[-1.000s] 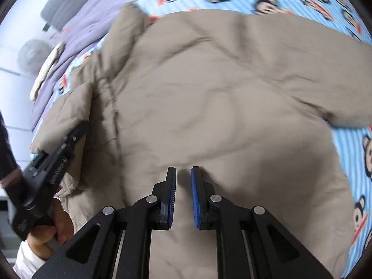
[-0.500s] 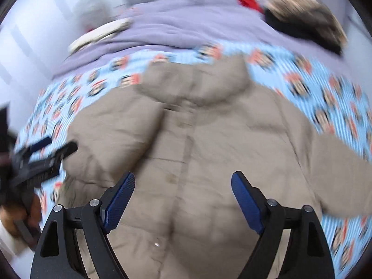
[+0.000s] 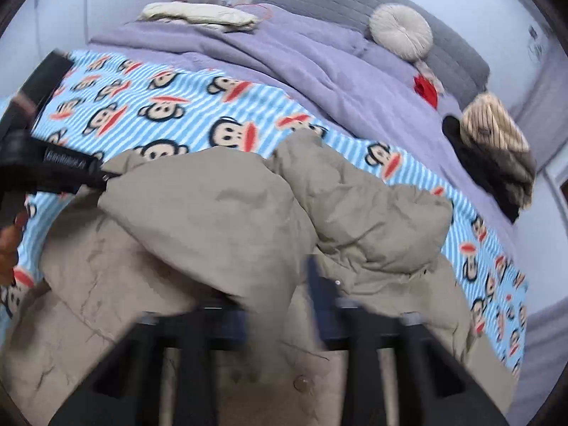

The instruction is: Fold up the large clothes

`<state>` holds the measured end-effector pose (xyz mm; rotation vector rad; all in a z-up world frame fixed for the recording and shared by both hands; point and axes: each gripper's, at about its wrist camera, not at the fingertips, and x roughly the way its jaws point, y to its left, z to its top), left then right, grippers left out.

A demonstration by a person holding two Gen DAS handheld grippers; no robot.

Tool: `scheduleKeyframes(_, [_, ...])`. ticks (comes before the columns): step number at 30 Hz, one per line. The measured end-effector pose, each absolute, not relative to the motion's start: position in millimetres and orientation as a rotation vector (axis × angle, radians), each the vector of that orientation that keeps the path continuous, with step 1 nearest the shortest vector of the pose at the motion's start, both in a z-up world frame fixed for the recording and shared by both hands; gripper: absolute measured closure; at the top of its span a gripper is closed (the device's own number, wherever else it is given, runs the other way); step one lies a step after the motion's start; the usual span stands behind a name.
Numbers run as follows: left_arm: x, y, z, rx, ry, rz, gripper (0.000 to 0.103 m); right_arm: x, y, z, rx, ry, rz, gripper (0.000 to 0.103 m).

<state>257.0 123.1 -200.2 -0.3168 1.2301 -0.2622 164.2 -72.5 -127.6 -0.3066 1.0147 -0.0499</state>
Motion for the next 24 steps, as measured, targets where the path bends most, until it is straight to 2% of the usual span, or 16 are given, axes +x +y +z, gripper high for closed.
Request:
scheduleKeyframes(4, [249, 96, -184, -0.051, 1.133, -0.251, 0.073, 149, -159, -122, 0.136, 1.03, -0.179, 0.099])
scheduleKeyframes(7, [247, 82, -184, 0.074, 1.103, -0.226, 0.072, 128, -223, -159, 0.534, 1.124, -0.238, 0.099])
scheduleKeyframes(10, [246, 87, -184, 0.086, 1.102, -0.198, 0.072, 101, -261, -200, 0.931, 1.139, -0.201, 0.098])
scheduleKeyframes(11, [246, 92, -182, 0.079, 1.102, -0.19, 0.072, 90, -269, -208, 1.033, 1.126, -0.194, 0.096])
scheduleKeyframes(12, [245, 96, -179, 0.071, 1.106, -0.181, 0.072, 80, -276, -211, 1.104, 1.11, -0.19, 0.089])
scheduleKeyframes(16, [241, 118, -157, 0.065, 1.083, -0.119, 0.072, 52, -295, -196, 1.088, 1.102, -0.285, 0.078])
scheduleKeyframes(20, [230, 141, -135, -0.023, 1.082, -0.175, 0.072, 36, -308, -157, 0.9, 1.05, -0.398, 0.078])
scheduleKeyframes(22, [221, 138, -134, -0.035, 1.104, -0.24, 0.072, 39, -302, -135, 0.752, 1.015, -0.374, 0.084])
scheduleKeyframes(24, [209, 123, -143, -0.002, 1.138, -0.293, 0.072, 51, -292, -125, 0.623, 1.014, -0.308, 0.084])
